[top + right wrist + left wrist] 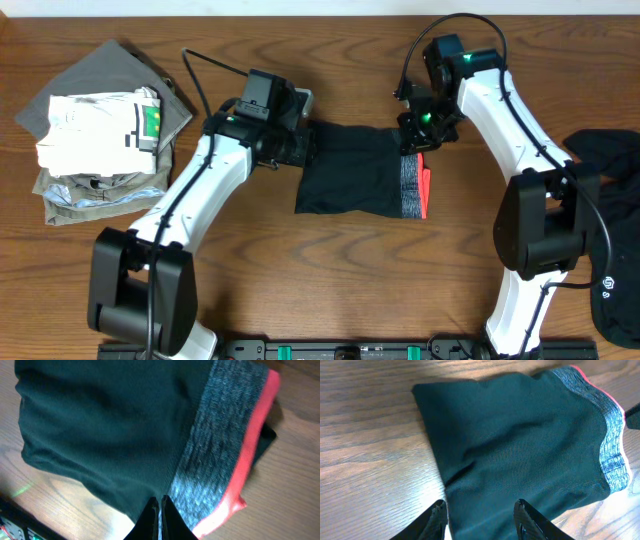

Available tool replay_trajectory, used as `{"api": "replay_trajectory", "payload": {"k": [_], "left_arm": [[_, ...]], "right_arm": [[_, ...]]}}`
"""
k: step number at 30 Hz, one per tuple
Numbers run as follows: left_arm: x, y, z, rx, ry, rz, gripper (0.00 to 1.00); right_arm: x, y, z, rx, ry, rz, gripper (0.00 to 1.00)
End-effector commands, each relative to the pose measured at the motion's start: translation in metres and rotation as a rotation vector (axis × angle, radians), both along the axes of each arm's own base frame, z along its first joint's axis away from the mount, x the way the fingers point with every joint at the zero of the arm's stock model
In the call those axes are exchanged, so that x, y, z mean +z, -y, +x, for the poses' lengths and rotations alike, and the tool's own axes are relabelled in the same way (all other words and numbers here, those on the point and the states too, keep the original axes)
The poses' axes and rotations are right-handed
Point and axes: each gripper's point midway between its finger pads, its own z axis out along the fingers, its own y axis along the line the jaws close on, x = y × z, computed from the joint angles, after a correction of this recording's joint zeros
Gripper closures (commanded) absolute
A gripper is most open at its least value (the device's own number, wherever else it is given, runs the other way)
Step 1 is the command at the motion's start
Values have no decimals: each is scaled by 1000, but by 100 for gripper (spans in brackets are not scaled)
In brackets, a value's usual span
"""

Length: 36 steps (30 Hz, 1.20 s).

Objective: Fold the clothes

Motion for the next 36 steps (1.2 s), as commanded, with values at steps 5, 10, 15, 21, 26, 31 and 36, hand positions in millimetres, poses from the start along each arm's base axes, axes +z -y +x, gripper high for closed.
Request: {"api": "replay_trajectory", "payload": {"k": [5,10,15,21,26,31,36], "left_arm": [[-39,8,-3,-43,-81,26,54],[-61,11,-17,-63,-160,53,54],[-77,8,-28,-64,-234,79,54],[-85,3,-41,-27,-316,95,70],[-86,-1,-55,60,-414,99,75],[-81,8,-66,41,-471,43,76],[-73,17,-71,18,-480,-3,76]], "right_arm": [[-52,-3,-21,18,-93,7,96],[-89,28,-27,-91,-117,-159,99],[-95,49,-23,-163,-111,-234,98],[-96,54,-19,-169,-95,-247,96],[-98,63,1,-177,-3,-298,97],[-91,63,35,-195,123,-293,91],[-56,57,63,-207,199,-271,85]]}}
